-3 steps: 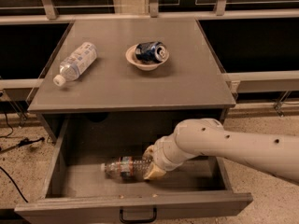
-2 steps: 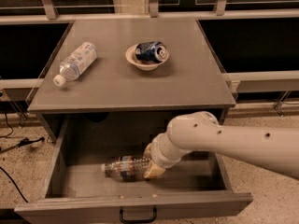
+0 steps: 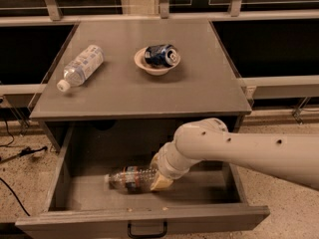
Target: Place water bottle into top drawer
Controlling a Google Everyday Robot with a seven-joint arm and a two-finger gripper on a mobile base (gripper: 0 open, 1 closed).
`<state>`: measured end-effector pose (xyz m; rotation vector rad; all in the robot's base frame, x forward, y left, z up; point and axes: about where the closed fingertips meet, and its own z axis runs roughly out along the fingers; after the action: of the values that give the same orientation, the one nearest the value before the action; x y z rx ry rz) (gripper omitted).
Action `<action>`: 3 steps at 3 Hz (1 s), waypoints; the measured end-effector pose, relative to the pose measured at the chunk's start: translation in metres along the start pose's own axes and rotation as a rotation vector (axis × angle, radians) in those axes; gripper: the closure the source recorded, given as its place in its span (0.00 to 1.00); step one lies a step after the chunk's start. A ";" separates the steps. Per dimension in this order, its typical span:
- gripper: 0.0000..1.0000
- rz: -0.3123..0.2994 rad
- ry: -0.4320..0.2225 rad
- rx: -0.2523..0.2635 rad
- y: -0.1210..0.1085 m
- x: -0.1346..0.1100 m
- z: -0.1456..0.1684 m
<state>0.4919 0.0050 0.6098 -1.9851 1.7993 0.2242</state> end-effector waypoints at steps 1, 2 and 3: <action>0.28 0.000 0.000 0.000 0.000 0.000 0.000; 0.04 0.000 0.000 0.000 0.000 0.000 0.000; 0.00 0.000 0.000 0.000 0.000 0.000 0.000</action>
Offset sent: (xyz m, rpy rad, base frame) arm 0.0000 0.0000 0.0000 0.0000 0.0000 0.0000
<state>0.4918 0.0050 0.6098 -1.9853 1.7992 0.2243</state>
